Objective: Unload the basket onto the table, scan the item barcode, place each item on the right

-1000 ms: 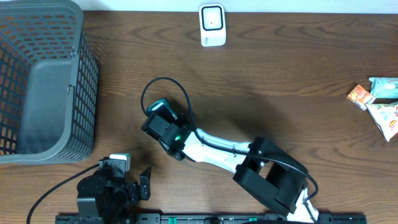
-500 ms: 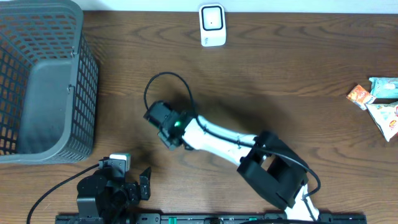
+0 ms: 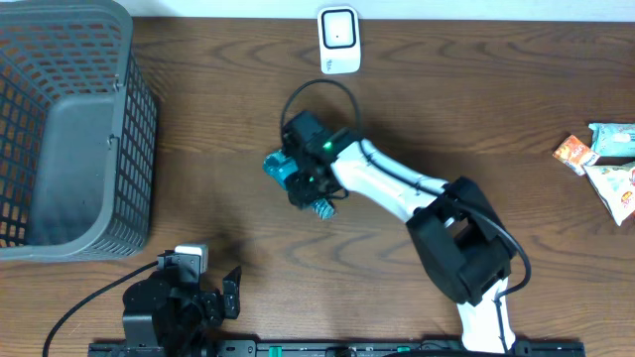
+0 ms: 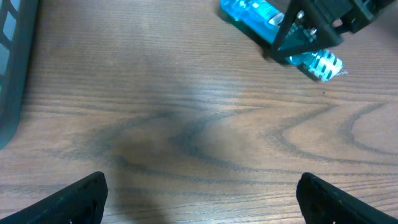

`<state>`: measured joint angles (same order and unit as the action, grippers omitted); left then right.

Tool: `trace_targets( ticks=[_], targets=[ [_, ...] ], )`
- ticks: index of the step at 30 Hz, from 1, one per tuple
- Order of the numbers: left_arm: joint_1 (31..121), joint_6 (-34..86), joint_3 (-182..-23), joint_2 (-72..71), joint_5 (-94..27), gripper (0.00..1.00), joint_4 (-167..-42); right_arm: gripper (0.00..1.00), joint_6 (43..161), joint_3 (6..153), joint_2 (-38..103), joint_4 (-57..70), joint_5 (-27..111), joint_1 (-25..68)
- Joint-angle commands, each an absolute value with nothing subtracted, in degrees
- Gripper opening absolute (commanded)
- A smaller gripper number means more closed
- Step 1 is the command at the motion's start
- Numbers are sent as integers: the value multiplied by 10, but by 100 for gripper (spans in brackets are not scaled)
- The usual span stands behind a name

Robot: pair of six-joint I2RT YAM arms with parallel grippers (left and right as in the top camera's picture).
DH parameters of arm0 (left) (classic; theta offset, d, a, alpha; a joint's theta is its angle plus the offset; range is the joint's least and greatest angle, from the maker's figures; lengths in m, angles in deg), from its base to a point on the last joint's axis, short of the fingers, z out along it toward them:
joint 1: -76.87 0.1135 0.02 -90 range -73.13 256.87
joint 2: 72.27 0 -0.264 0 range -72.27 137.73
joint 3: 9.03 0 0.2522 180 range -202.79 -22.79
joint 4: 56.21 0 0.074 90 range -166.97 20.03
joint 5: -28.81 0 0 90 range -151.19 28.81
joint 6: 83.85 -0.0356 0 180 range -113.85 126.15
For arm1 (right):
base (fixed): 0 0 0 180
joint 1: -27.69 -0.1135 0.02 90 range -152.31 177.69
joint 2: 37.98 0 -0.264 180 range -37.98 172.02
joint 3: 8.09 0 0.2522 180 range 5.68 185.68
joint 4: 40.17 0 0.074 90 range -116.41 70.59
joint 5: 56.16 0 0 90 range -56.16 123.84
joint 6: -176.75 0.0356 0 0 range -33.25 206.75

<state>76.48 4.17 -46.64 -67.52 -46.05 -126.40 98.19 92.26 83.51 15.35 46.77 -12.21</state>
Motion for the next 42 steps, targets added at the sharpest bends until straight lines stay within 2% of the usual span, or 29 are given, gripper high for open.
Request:
trace_targets(
  ticks=[1, 10, 23, 28, 33, 42],
  targets=[
    [767, 34, -472, -677, -453, 97, -1264, 61, 959, 923, 852, 157, 620, -91],
    [767, 34, -472, -677, -453, 97, -1264, 62, 960, 922, 852, 163, 824, -40],
    [767, 34, -472, -677, -453, 97, -1264, 61, 1023, 892, 855, 164, 822, -25],
    [767, 34, -472, -677, -453, 97, -1264, 61, 1085, 868, 865, 151, 822, -25],
    [767, 34, -472, -677, -453, 97, -1264, 69, 1142, 843, 878, 127, 824, -17],
    [767, 34, -472, -677, -453, 97, -1264, 69, 1150, 838, 880, 130, 825, 8]
  ],
)
